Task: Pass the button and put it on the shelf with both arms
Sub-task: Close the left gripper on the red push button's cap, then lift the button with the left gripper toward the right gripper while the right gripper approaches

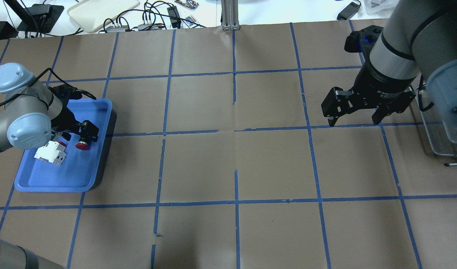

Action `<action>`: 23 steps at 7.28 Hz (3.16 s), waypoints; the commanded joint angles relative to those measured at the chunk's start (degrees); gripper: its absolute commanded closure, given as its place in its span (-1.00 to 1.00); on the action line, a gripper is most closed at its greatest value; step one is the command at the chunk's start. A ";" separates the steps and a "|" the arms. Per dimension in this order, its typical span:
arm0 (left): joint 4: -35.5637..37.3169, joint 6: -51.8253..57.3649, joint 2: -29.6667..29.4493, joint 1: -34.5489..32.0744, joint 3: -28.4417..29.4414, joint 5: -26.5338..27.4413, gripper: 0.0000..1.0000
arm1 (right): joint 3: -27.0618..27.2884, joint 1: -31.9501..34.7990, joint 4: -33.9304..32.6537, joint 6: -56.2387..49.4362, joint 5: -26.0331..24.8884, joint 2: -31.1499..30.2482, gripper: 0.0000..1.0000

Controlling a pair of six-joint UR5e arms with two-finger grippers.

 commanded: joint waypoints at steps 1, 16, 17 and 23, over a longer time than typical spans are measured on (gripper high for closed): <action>-1.17 1.28 -1.07 1.69 0.29 0.40 -0.80 | 0.05 -0.10 0.12 5.81 -0.13 1.05 -1.00; -0.31 21.32 5.51 -16.16 1.96 -5.57 0.98 | -5.31 -5.90 -3.48 34.98 22.15 6.76 -1.00; -0.04 22.02 4.82 -20.74 2.74 -6.01 0.97 | -6.27 -6.51 -3.48 39.20 26.28 7.63 -1.00; -0.66 23.35 2.96 -38.07 13.27 -21.98 1.00 | -9.62 -11.43 0.96 46.61 37.77 11.86 -1.00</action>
